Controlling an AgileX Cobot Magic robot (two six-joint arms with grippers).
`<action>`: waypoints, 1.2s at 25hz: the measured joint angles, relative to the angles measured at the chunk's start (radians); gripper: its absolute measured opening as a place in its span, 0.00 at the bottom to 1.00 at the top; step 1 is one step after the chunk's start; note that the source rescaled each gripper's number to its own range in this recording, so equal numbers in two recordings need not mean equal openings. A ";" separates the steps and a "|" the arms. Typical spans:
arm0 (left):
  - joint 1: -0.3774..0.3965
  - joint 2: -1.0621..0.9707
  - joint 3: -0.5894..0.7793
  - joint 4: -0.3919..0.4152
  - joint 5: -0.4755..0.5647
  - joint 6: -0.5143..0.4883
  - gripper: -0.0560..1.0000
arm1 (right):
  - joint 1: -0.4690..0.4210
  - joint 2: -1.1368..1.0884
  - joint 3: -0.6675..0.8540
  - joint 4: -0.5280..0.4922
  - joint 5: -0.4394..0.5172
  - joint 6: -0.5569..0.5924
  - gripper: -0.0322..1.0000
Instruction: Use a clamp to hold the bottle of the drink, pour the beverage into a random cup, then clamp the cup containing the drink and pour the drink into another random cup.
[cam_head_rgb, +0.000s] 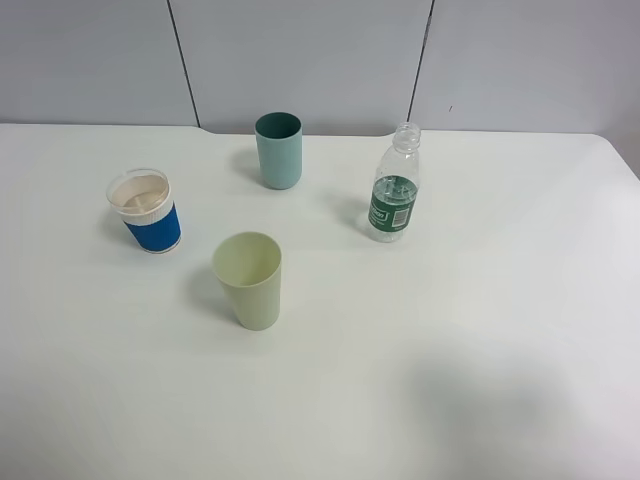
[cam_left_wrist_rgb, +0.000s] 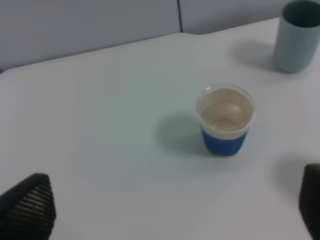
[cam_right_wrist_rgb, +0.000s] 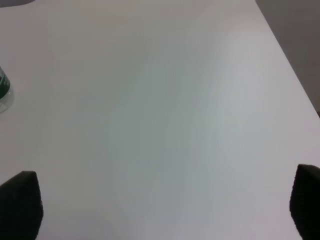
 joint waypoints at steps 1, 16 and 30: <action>0.018 -0.016 0.000 0.000 0.010 -0.001 0.98 | 0.000 0.000 0.000 0.000 0.000 0.000 1.00; 0.343 -0.275 0.131 -0.220 0.019 0.134 0.99 | 0.000 0.000 0.000 0.000 0.000 0.000 1.00; 0.364 -0.398 0.212 -0.291 0.147 0.165 0.99 | 0.000 0.000 0.000 0.000 0.000 0.000 1.00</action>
